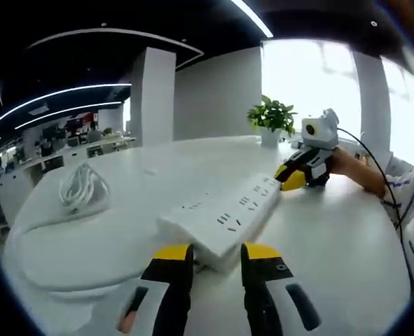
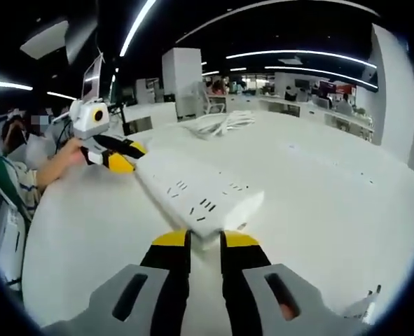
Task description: Straighten the power strip on the desk, plug the charger into it
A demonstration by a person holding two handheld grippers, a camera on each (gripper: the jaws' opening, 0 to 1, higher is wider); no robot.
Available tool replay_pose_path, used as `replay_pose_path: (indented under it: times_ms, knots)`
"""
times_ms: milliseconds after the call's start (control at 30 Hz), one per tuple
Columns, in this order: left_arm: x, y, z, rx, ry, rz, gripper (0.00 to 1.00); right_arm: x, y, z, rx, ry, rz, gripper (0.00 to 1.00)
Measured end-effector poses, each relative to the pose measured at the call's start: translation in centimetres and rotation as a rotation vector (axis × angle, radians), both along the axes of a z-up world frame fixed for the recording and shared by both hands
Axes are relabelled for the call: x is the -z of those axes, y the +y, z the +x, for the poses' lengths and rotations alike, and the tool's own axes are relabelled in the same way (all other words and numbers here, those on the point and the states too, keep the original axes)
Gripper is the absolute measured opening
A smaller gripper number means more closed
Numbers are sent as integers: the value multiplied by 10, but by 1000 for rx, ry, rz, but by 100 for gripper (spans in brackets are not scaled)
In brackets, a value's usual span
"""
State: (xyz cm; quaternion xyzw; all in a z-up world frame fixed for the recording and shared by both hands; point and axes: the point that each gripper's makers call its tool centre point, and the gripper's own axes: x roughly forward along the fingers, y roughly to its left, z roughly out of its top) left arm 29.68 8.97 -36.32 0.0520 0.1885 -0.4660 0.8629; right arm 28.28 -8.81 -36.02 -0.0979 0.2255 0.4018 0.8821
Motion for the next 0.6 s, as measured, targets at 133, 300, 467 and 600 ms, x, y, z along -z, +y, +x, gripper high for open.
replay_pose_path:
  times_ms: [133,300,467,600]
  knots:
    - [0,-1,-4,17,2,4,26,0,-2,-3,-14,2,-21,16]
    - [0,-1,-9,35,14,0,26,0,-2,-9,-38,8,-61,15]
    - [0,-4,-14,56,7,19,26,0,-4,-16,-72,14,-95,15]
    - [0,-5,-15,65,1,28,26,1,-6,-21,-104,13,-121,14]
